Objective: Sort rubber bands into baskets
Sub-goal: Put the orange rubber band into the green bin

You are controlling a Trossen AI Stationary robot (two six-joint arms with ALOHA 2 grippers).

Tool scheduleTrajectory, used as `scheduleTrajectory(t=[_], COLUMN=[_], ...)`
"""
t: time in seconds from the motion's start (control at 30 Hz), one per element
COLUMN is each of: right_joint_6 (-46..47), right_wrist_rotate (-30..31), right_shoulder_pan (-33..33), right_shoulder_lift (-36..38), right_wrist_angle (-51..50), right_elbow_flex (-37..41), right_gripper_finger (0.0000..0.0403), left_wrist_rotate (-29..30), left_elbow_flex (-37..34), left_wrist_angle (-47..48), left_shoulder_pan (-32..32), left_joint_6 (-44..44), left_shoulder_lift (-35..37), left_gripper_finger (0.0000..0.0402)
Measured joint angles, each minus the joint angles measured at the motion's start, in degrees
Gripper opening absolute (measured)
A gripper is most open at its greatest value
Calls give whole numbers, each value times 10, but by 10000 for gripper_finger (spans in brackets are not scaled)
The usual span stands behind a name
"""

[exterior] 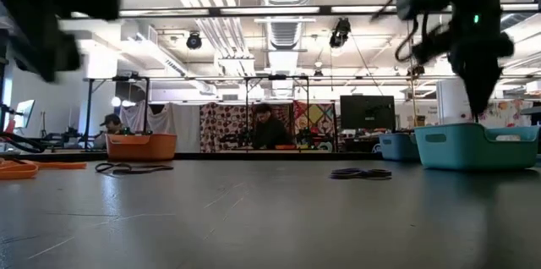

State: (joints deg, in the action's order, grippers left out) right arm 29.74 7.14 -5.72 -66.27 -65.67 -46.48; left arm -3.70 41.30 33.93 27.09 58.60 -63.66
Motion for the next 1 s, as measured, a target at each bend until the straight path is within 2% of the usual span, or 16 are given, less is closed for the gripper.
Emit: scheduleTrajectory(t=[0.07,0.2,0.3,0.43,0.6,0.77,0.87,1.0], right_joint_6=[14,34,48,49,14,-45,-60,-53], right_wrist_rotate=[-12,-27,-25,-27,-49,-60,-56,-53], right_shoulder_pan=[-8,-11,-12,-12,-12,-9,-9,-8], right_shoulder_lift=[-8,-32,-49,-57,-53,-36,-28,-25], right_wrist_angle=[57,150,161,160,124,-3,-54,-65], right_elbow_flex=[30,67,72,66,39,-36,-89,-155], right_gripper_finger=[9,9,14,40,99,150,166,172], left_wrist_rotate=[2,65,96,107,121,121,119,99], left_elbow_flex=[5,8,4,-4,-10,-12,-25,-52], left_wrist_angle=[1,2,0,0,44,182,189,144], left_shoulder_pan=[44,120,155,184,188,175,161,119], left_joint_6=[18,67,118,164,235,279,271,243], left_shoulder_lift=[0,0,-1,-2,3,29,35,26], left_gripper_finger=[155,155,155,155,157,178,190,193])
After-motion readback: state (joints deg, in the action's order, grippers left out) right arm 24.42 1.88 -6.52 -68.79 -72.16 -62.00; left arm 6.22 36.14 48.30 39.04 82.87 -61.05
